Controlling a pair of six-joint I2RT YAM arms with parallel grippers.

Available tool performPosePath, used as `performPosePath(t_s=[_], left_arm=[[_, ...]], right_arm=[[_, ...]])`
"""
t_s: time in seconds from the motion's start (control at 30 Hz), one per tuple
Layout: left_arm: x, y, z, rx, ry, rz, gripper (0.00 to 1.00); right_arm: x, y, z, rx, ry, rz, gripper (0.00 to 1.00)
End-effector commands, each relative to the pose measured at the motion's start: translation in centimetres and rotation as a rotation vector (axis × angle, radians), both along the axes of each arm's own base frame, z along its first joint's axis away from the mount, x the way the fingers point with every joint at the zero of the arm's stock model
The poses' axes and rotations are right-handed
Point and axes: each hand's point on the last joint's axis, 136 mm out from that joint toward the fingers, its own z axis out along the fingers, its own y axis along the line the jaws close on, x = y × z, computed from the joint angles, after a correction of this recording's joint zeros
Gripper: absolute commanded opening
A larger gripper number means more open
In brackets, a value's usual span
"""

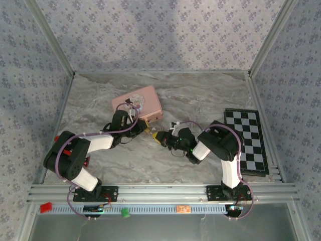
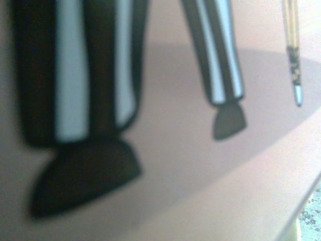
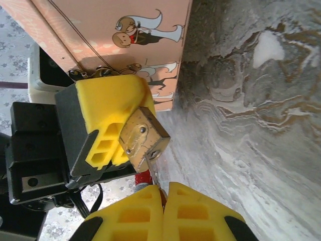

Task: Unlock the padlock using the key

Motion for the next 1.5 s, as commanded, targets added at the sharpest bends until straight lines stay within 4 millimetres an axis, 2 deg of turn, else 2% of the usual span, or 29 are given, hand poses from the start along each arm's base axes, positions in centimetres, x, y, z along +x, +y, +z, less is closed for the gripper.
performPosePath(t_s=[0.0, 0.17, 0.43, 0.67, 0.83, 1.03, 1.47], left_arm=[[-1.7, 0.4, -1.1, -0.074, 0.166, 0.033, 0.08], [-1.7, 0.4, -1.2, -0.074, 0.167, 0.033, 0.08], [-1.6, 0.4, -0.9, -0.090, 0.162, 0.045, 0.08], [-1.6, 0.4, -0.9, -0.091, 0.159, 0.046, 0.07], [-1.6, 0.6, -1.2, -0.085, 0.165, 0.053, 0.07], [-1.3, 0.1, -0.8, -0.121, 0.165, 0.048, 0.07], [-1.6, 0.4, -0.9, -0.105, 0.166, 0.046, 0.07]], right_arm=[[0.2, 0.5, 0.9, 0.032, -0.017, 0.012, 0.00], [0.2, 0.7, 0.5, 0.029, -0.008, 0.012, 0.00], [-0.4, 0.6, -1.1, 0.003, 0.035, 0.003, 0.00], [-0.5, 0.9, -0.7, 0.008, 0.022, 0.003, 0.00], [-0.6, -0.1, -0.5, -0.003, 0.010, -0.019, 0.00], [-1.3, 0.4, -1.4, -0.019, 0.024, -0.003, 0.00], [-0.8, 0.3, 0.0, -0.002, -0.020, -0.006, 0.00]])
